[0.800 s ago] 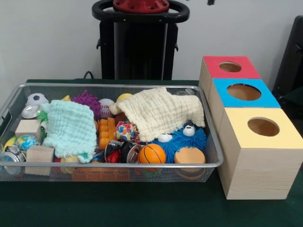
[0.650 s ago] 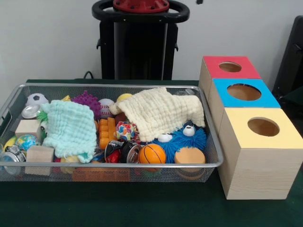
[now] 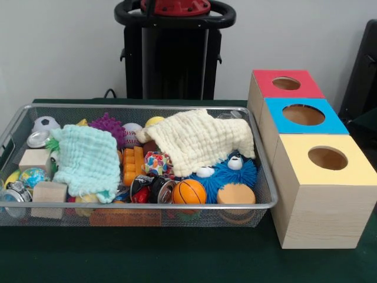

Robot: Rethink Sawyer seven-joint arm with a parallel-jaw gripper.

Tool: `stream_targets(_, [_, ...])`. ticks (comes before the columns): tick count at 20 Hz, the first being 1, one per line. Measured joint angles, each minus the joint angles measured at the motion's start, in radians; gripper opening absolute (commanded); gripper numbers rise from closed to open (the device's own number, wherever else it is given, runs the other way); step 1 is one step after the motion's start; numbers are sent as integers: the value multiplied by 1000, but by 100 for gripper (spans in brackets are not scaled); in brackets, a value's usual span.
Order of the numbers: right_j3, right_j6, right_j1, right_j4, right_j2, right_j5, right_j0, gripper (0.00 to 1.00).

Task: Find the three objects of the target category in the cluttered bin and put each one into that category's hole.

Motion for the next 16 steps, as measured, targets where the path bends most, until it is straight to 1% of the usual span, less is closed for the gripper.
stream_targets(2, [9,0,12,0,23,-23,-42,100])
stream_targets(4, [16,0,36,0,58,-45,-102,100])
stream_targets(8, [16,0,73,1,104,-46,-158,100])
stream_targets(13, [11,0,111,0,131,-46,-178,100])
stream_targets(15, [2,0,141,-3,142,-46,-178,100])
stream_targets(16, [-6,0,168,-5,149,-46,-177,100])
